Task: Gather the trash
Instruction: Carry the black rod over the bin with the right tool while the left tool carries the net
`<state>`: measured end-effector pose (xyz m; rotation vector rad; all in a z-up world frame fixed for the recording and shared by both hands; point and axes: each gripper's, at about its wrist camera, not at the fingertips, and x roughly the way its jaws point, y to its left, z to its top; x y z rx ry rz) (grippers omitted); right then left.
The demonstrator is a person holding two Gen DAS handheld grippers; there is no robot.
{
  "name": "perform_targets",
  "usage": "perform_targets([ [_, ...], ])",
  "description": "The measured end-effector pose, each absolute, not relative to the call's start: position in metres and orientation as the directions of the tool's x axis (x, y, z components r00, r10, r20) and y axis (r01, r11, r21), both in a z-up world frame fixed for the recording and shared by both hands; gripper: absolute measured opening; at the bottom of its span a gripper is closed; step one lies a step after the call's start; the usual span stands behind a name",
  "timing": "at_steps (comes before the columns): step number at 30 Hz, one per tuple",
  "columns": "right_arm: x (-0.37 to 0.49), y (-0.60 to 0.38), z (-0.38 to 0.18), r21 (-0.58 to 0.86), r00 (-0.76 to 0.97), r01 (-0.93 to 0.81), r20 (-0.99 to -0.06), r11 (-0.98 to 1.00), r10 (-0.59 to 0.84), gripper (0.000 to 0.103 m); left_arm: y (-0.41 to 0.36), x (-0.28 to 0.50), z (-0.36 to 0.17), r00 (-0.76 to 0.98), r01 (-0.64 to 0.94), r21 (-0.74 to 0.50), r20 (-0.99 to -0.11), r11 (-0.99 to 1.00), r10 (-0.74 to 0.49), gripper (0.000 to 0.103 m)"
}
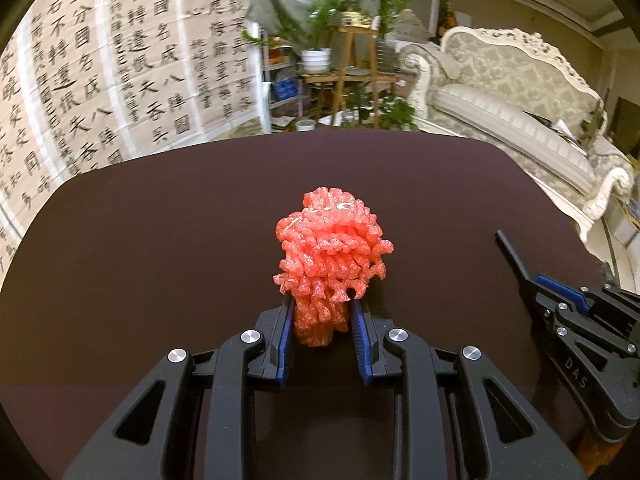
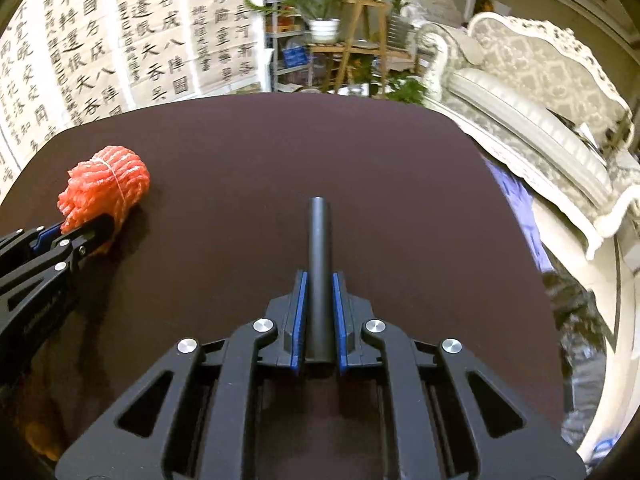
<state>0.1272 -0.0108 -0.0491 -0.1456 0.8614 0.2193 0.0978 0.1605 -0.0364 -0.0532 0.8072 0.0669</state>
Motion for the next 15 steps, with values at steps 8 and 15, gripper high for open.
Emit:
perform_targets([
  [8, 0.102, -0.083, -0.042, -0.019, 0.671, -0.140, -0.737, 0.990, 0.080, 0.012, 0.098, 0.091, -0.029, 0.706, 0.031, -0.033, -0.707, 0.999, -0.045, 0.026],
  [15, 0.079, -0.147, -0.034, -0.013, 0.713, -0.026, -0.701, 1.000, 0.009, 0.012, 0.039, 0.087, -0.021, 0.708, 0.130, -0.034, -0.697, 0.991, -0.117, 0.026],
])
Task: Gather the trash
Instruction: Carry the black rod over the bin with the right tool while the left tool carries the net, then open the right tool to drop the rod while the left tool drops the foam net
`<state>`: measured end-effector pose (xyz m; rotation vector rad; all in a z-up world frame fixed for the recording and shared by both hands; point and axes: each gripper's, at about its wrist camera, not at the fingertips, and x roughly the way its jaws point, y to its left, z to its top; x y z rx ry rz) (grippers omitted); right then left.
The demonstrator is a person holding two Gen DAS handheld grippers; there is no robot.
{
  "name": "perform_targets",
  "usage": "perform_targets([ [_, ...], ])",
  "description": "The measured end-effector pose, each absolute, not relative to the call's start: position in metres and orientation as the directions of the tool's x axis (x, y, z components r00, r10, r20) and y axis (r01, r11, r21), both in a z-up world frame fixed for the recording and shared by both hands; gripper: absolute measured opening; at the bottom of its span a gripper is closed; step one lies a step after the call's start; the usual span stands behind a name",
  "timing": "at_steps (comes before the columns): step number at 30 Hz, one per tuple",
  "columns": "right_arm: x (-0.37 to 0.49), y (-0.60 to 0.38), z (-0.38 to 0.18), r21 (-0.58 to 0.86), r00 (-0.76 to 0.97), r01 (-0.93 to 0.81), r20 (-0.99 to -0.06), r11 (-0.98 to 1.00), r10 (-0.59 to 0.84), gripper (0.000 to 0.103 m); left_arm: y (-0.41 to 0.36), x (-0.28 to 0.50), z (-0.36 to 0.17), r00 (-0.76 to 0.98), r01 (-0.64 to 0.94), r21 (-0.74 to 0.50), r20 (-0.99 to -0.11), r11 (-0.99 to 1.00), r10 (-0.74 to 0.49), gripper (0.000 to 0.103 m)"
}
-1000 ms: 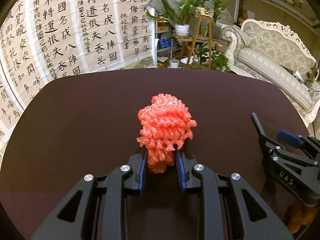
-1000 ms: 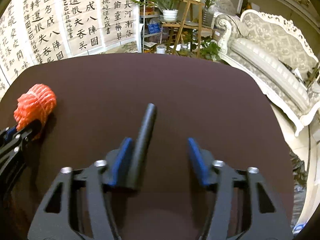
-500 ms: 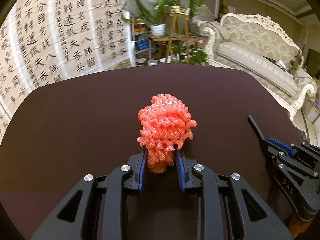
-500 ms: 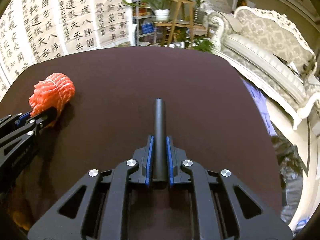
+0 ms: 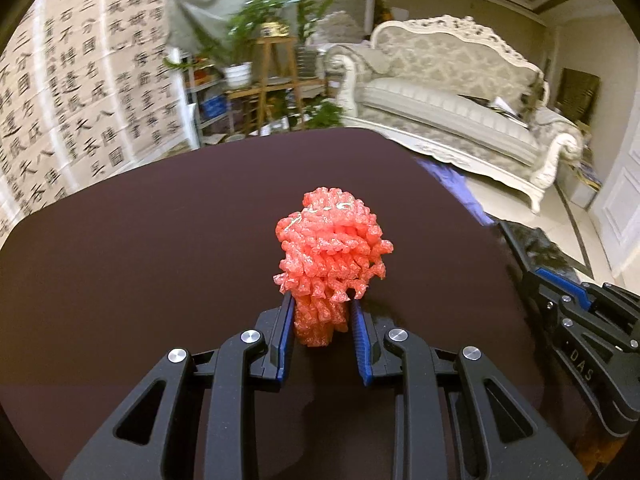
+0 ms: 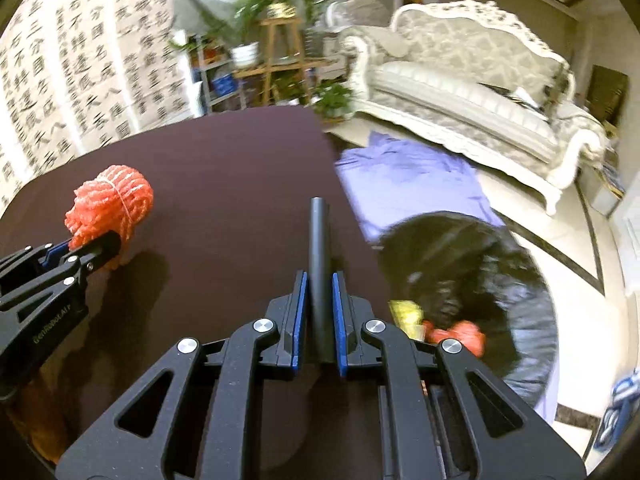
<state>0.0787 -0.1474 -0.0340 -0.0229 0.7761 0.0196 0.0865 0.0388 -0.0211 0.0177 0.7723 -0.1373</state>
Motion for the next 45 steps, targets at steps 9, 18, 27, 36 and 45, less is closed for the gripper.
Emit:
perform_targets([
  [9, 0.059, -0.229, -0.036, -0.034, 0.745, 0.139, -0.655, 0.990, -0.127, 0.012, -0.028, 0.087, -0.012, 0.709, 0.246, -0.028, -0.676, 0.969, -0.200, 0.026],
  [18, 0.061, -0.265, -0.044, -0.029, 0.741, 0.213, -0.647, 0.977, -0.180, 0.012, -0.079, 0.093, -0.012, 0.712, 0.317, -0.011, -0.658, 0.948, -0.246, 0.026],
  [27, 0.068, -0.290, -0.055, -0.009, 0.725, 0.257, -0.659, 0.966, -0.199, 0.012, -0.114, 0.101, -0.023, 0.700, 0.356, 0.028, -0.670, 0.934, -0.247, 0.027],
  [36, 0.079, -0.297, -0.056, 0.017, 0.720, 0.276, -0.666, 0.961, -0.195, 0.021, -0.128, 0.105, -0.028, 0.695, 0.350, 0.038, -0.680, 0.936, -0.233, 0.056],
  [45, 0.070, -0.299, -0.053, 0.010, 0.725, 0.296, -0.654, 0.955, -0.218, 0.039, -0.120, 0.101, -0.024, 0.704, 0.337, 0.031, -0.672, 0.941, -0.230, 0.076],
])
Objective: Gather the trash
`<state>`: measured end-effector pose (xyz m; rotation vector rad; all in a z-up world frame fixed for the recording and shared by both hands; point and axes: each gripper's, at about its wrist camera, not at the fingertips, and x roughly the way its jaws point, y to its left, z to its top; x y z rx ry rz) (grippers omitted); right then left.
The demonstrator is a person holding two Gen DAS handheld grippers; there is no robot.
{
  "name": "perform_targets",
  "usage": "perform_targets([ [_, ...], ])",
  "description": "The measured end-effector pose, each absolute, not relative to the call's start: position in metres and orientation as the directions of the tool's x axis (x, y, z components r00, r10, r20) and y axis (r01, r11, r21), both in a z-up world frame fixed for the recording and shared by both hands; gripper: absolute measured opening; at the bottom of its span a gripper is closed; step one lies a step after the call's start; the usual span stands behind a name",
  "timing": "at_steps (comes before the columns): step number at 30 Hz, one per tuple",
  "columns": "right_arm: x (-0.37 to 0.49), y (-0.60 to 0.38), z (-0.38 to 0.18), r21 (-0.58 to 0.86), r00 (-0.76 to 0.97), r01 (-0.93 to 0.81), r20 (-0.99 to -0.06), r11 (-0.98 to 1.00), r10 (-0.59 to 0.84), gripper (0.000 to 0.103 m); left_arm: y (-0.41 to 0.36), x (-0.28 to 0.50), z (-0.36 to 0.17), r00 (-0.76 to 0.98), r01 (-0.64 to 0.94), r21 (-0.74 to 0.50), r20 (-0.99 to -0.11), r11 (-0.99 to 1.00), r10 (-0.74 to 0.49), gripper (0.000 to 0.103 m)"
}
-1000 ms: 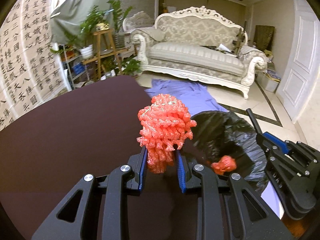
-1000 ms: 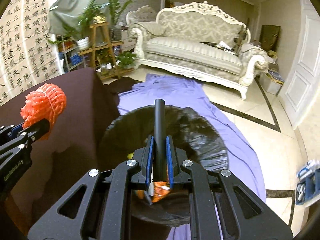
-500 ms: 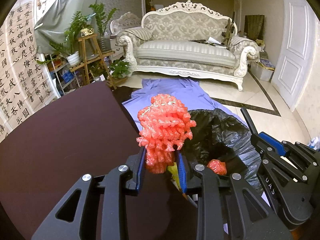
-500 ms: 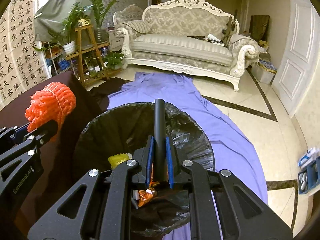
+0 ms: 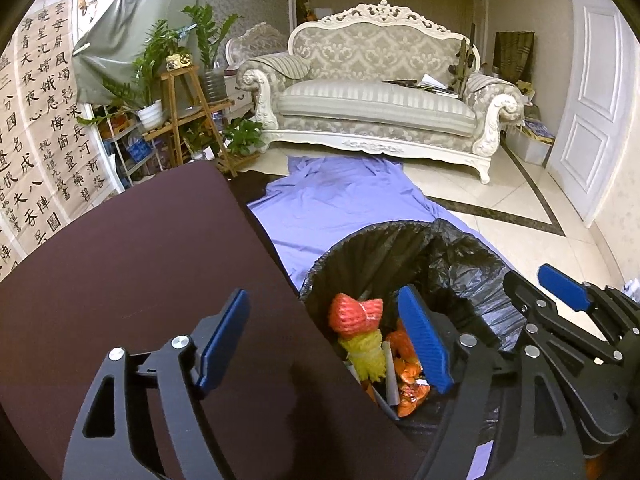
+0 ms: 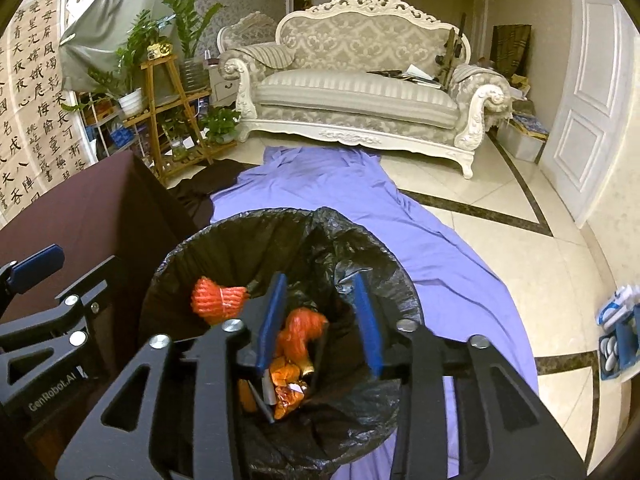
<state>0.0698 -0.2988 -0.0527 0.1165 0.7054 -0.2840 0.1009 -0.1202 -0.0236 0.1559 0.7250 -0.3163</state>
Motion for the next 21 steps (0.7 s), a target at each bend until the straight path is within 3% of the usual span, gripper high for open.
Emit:
perform_targets([
  [8, 0.046, -0.295, -0.041, 0.002, 0.744, 0.310, -0.624, 0.951, -0.241, 0.056, -0.103, 0.087, -0.014, 0.727, 0.306, 0.029, -0.653, 0.952, -0.214, 0.080],
  [21, 0.010, -0.284, -0.018, 0.000, 0.778, 0.302, -0.578, 0.953, -0.247, 0.061, -0.079, 0.055, 0.000, 0.751, 0.260, 0.011, -0.630, 0.965, -0.196, 0.083],
])
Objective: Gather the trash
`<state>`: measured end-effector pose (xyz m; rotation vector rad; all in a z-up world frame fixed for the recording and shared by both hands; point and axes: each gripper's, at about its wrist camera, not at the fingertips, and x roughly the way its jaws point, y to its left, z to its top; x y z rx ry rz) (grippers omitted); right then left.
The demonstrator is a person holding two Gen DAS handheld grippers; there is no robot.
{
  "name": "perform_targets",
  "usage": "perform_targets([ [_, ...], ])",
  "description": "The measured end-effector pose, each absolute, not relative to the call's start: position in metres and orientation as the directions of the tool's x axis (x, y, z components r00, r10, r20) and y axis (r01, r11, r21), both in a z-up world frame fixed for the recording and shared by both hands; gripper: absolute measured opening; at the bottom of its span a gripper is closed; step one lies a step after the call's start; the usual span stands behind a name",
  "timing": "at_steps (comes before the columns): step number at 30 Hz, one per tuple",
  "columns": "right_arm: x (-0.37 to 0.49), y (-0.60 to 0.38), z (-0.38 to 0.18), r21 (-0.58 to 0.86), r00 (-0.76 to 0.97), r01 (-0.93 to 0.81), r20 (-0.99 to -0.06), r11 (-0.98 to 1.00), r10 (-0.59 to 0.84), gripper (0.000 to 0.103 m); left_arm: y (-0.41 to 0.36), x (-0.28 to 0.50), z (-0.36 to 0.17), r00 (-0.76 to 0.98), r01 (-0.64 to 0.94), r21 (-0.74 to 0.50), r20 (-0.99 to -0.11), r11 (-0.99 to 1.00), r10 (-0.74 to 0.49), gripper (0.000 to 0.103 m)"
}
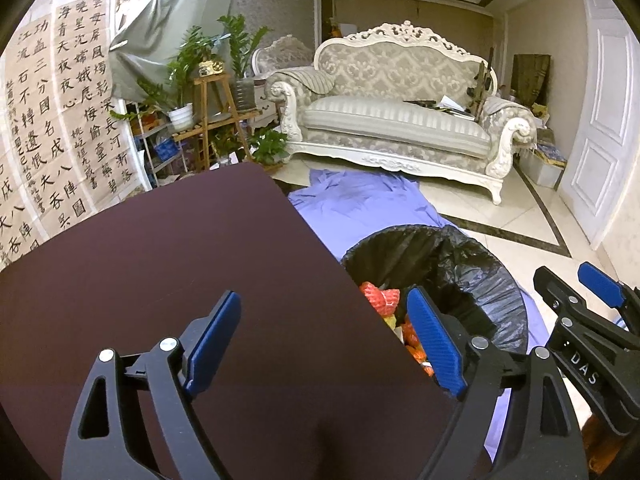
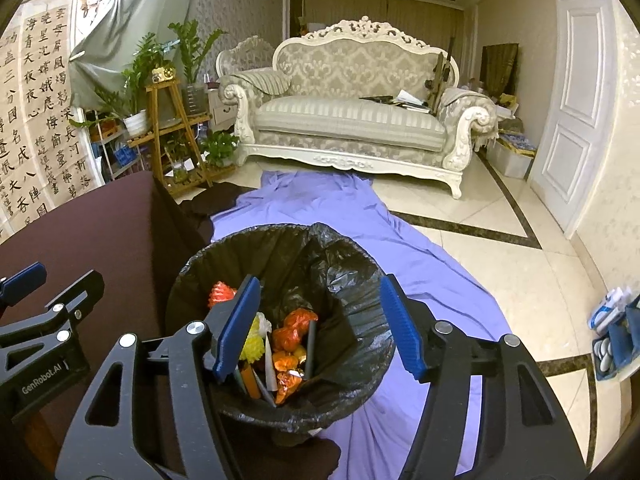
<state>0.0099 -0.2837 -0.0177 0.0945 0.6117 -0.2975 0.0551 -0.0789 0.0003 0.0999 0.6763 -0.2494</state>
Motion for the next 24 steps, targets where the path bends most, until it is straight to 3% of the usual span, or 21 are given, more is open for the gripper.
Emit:
perform_targets([
  [24, -0.006, -0.278, -0.012, -0.012, 0.789, 0.298, -0.560, 0.954, -0.253, 0.062, -0.069, 0.038, 0.007, 0.771, 0.248, 0.006, -0.607, 0.969, -0.193, 0.083],
])
